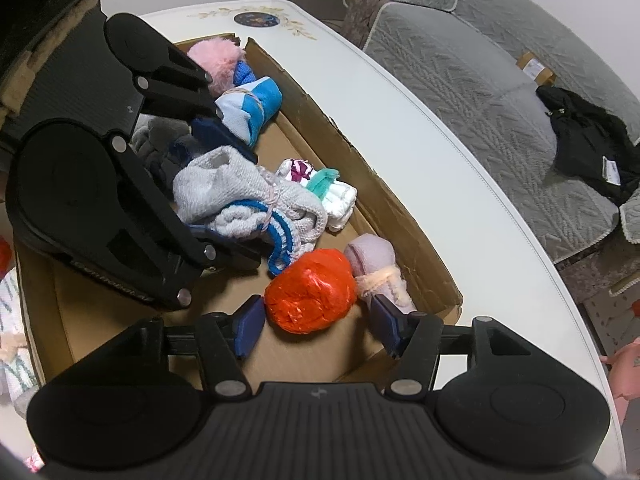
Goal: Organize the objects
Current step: 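Open both grippers to release the grey sock and orange bag in the tray, then grasp orange plastic bag with left gripper while right grasps green-striped rolled sock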
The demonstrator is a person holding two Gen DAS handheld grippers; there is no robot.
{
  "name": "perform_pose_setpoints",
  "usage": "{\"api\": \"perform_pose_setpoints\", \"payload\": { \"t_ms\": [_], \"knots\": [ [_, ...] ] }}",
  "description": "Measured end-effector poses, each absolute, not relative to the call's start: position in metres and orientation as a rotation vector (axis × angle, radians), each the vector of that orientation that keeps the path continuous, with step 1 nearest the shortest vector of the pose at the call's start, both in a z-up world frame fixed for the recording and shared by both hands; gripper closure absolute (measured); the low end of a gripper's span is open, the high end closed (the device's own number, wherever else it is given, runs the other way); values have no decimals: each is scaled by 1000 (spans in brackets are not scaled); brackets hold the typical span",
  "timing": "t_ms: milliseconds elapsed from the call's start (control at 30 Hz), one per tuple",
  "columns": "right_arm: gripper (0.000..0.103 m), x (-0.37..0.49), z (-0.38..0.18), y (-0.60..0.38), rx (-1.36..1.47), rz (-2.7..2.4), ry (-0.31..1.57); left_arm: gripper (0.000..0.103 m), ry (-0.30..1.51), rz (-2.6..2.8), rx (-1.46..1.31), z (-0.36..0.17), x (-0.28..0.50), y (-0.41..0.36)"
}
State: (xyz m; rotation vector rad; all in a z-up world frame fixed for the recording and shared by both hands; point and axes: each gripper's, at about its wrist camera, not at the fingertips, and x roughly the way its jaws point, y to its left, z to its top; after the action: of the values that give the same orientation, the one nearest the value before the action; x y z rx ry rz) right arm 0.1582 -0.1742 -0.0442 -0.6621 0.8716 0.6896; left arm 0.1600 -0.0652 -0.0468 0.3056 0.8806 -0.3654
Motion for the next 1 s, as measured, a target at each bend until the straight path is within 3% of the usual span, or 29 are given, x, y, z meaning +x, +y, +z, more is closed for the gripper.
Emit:
{"api": "perform_pose_setpoints", "payload": {
  "t_ms": [767,1000],
  "knots": [
    [37,107,-9,-189,-599,588,783,16,778,-303,236,7,103,-19],
    [27,57,5,-197,-531,551,733,13,724,-294,186,18,38,24]
  ]
}}
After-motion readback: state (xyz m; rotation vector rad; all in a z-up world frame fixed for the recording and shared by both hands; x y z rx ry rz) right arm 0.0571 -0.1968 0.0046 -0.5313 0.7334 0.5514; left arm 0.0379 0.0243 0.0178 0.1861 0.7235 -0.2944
